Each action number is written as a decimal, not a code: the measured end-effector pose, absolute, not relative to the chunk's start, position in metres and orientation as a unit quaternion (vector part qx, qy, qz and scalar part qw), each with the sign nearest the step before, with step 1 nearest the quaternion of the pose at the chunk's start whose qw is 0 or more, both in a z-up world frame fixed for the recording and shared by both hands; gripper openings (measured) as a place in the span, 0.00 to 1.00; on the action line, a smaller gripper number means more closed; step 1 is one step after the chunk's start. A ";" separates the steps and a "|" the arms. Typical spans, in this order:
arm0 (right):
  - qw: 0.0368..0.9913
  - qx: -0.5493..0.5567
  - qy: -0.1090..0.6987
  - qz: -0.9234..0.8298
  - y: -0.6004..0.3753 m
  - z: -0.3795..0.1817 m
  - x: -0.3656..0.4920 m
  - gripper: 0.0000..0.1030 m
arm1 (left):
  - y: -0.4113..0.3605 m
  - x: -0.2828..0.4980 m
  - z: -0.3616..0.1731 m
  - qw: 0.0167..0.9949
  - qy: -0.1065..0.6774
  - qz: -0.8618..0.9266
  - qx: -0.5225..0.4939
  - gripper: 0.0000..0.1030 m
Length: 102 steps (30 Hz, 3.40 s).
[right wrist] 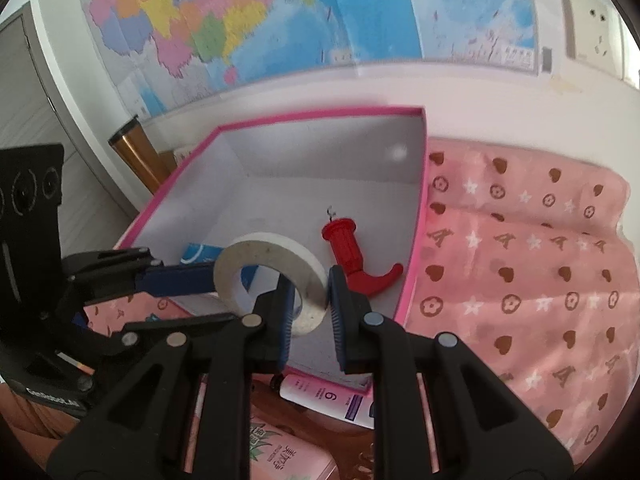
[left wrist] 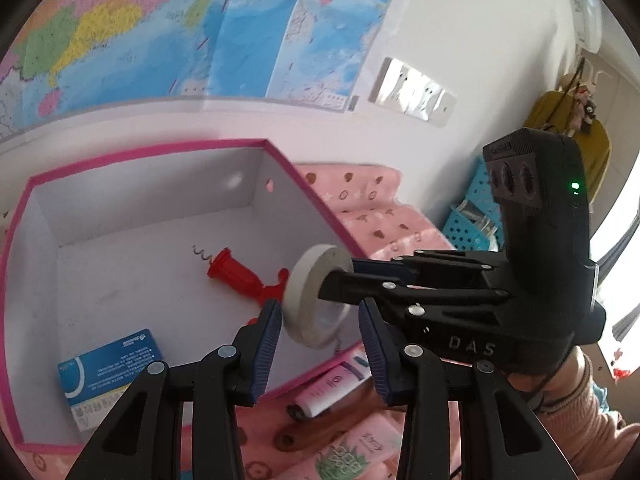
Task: Organize rigid objects
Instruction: 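Lift the tape roll into the magenta box and open the right gripper, then move the right gripper back to the brown wooden massage comb, then grasp the massage comb's toothed head with the right gripper and lift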
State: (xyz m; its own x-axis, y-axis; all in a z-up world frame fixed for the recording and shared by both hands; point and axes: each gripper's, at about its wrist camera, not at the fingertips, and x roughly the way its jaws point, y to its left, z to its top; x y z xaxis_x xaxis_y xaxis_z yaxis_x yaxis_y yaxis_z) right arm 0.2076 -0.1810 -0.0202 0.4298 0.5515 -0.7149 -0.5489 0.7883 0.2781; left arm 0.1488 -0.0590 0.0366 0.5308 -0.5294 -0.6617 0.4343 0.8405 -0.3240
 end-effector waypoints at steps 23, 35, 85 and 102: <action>0.874 -0.009 0.392 0.287 -0.213 0.001 0.173 0.44 | -0.032 0.113 0.042 0.888 0.371 -0.263 -0.065 0.39; 0.847 0.067 0.452 0.270 -0.268 -0.057 0.135 0.45 | -0.033 0.069 0.026 0.885 0.376 -0.274 -0.031 0.47; 0.845 0.116 0.441 0.278 -0.262 -0.094 0.108 0.34 | -0.083 0.099 -0.057 0.833 0.491 -0.255 -0.019 0.68; 0.837 0.112 0.437 0.309 -0.265 -0.098 0.116 0.18 | -0.081 0.097 -0.058 0.842 0.475 -0.257 -0.005 0.62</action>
State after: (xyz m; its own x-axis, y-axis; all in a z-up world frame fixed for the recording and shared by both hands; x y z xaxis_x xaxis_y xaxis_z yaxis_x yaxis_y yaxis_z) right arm 0.1157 -0.2652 -0.0983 0.4273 0.6147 -0.6630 -0.4194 0.7844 0.4570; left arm 0.0975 -0.0811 -0.0577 0.4167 -0.4366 -0.7973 0.4279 0.8681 -0.2518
